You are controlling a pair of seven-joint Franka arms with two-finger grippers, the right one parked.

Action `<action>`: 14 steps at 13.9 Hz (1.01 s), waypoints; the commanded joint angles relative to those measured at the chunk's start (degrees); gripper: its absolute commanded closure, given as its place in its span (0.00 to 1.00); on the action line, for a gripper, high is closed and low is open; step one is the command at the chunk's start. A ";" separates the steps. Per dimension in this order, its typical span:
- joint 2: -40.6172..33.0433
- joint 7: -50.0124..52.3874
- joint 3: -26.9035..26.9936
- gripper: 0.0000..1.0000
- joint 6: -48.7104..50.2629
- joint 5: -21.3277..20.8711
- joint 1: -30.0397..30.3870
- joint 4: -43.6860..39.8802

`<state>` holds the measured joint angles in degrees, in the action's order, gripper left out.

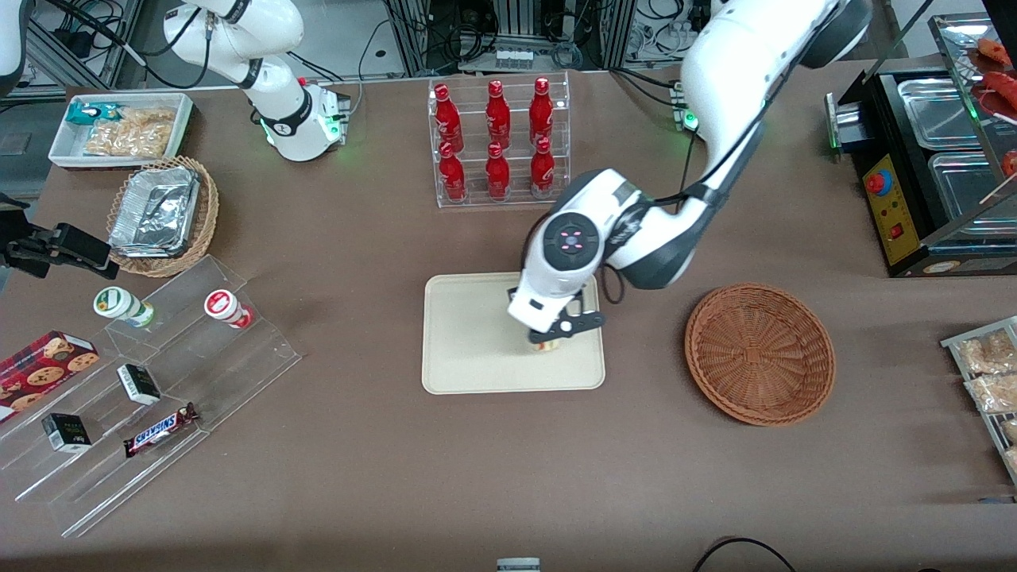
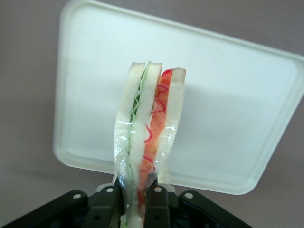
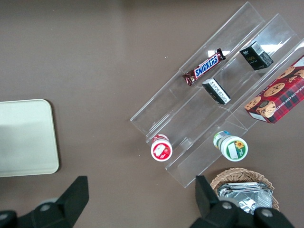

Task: Place sandwich from basket to tray
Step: 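Carry the held sandwich over the cream tray and lower it, then set the sandwich on the tray and open the left gripper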

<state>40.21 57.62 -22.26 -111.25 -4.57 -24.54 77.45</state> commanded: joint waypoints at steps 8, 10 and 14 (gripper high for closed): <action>10.77 8.92 0.73 0.36 -5.91 -10.55 -4.64 -7.84; 10.59 9.09 0.73 0.00 -5.91 -10.64 -4.55 -7.93; 10.07 9.18 1.08 0.00 -5.82 -10.64 -4.29 -10.47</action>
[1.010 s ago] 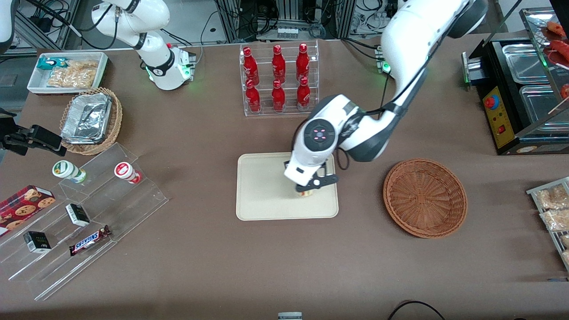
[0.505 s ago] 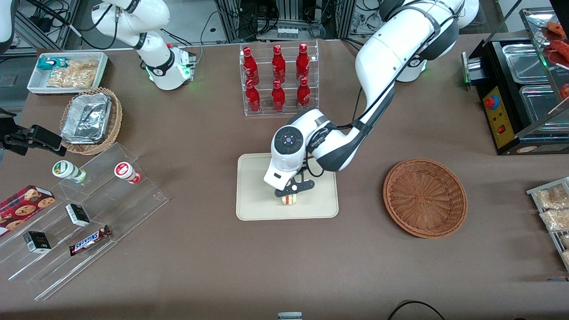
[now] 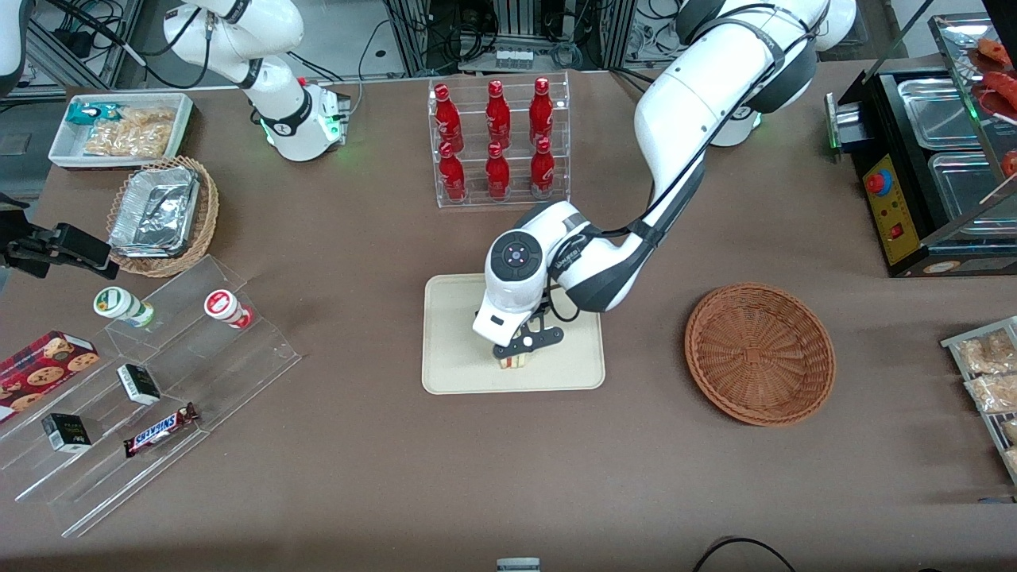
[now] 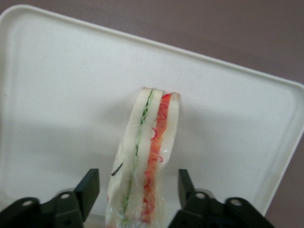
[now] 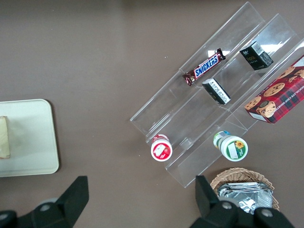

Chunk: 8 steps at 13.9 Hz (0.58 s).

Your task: Place sandwich from basket to tray

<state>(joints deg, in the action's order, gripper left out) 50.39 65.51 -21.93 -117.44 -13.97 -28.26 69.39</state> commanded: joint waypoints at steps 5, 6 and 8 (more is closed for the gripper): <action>-8.09 0.59 4.97 0.00 9.72 -4.13 -0.14 -1.80; -10.37 0.06 5.23 0.00 13.94 -4.13 1.52 -1.80; -15.55 -4.65 4.88 0.00 18.37 -3.17 7.14 0.47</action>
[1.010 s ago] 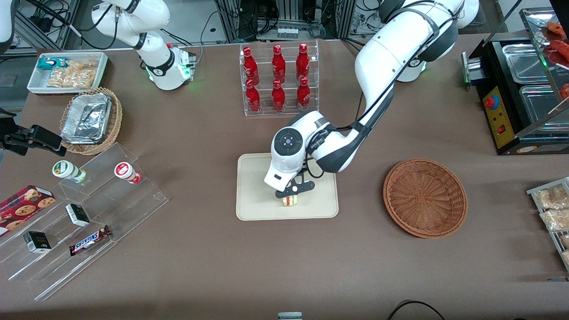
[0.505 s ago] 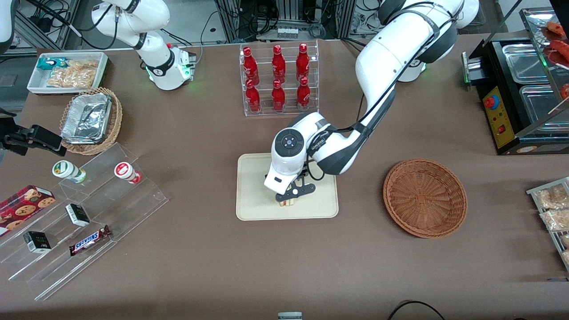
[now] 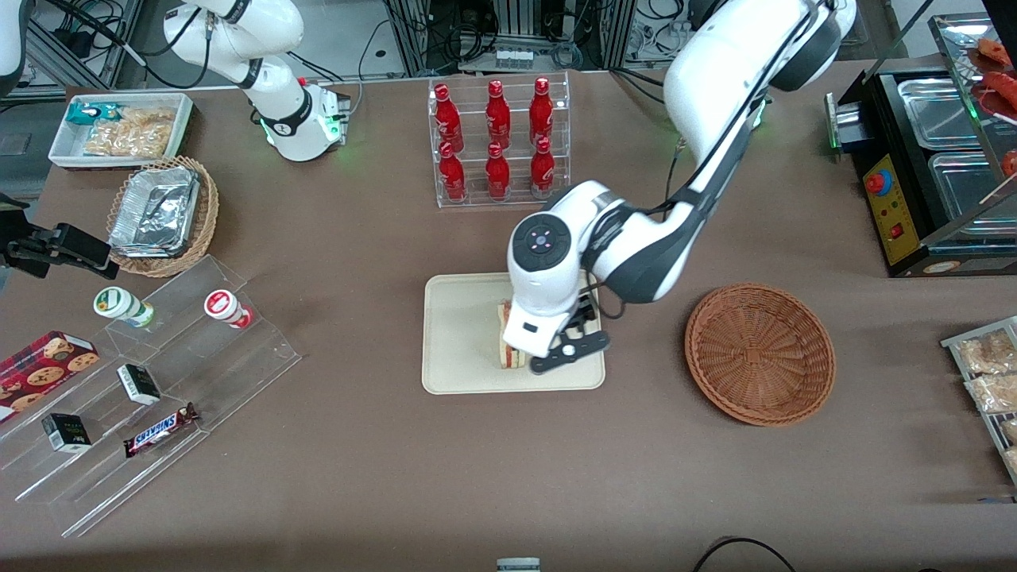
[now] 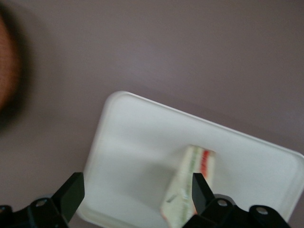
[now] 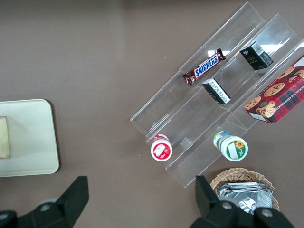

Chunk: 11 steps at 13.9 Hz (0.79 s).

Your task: Place sandwich from basket to tray

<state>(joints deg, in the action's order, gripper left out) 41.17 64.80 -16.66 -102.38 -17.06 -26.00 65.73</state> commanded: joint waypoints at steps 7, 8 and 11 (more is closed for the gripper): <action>-22.09 -30.49 -0.21 0.00 14.47 8.97 23.06 15.83; -23.14 -33.39 -0.21 0.00 16.15 9.50 24.92 15.83; -26.83 -41.05 -0.04 0.00 21.86 10.12 28.63 15.57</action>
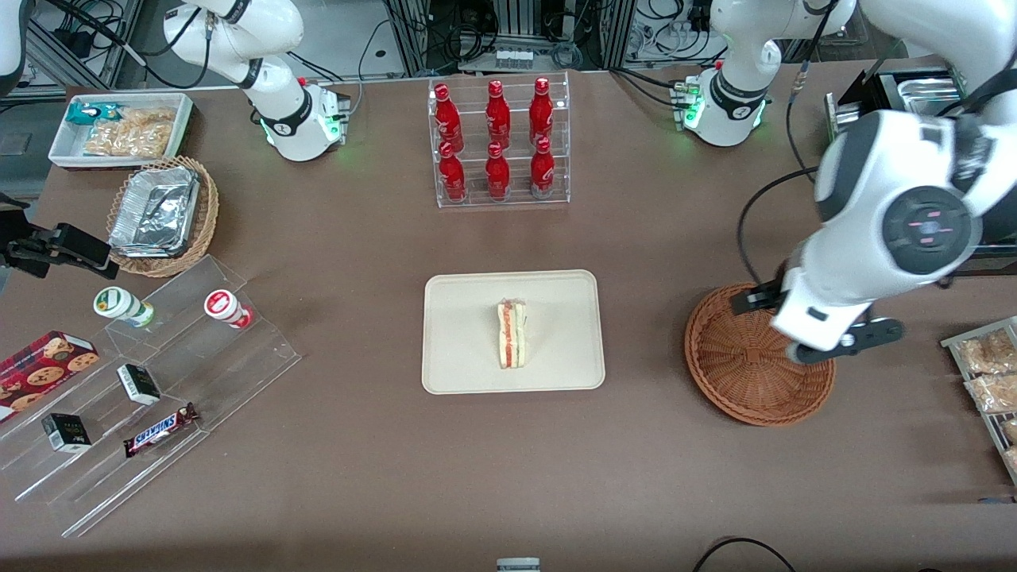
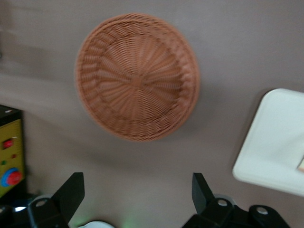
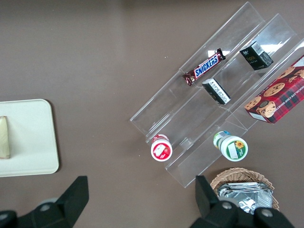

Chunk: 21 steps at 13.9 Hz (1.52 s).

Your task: Place sandwich from basket to tray

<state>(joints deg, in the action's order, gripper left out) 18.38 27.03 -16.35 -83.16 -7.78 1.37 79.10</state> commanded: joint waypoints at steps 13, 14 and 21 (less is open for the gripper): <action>-22.85 -16.10 -0.09 0.00 8.01 4.53 5.05 13.45; -23.12 -16.56 0.69 0.00 8.01 4.88 5.05 13.28; -20.33 -16.13 0.97 0.00 8.53 5.41 4.96 8.46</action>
<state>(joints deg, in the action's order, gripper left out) -3.19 11.58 -15.14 -74.63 -3.32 5.59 89.99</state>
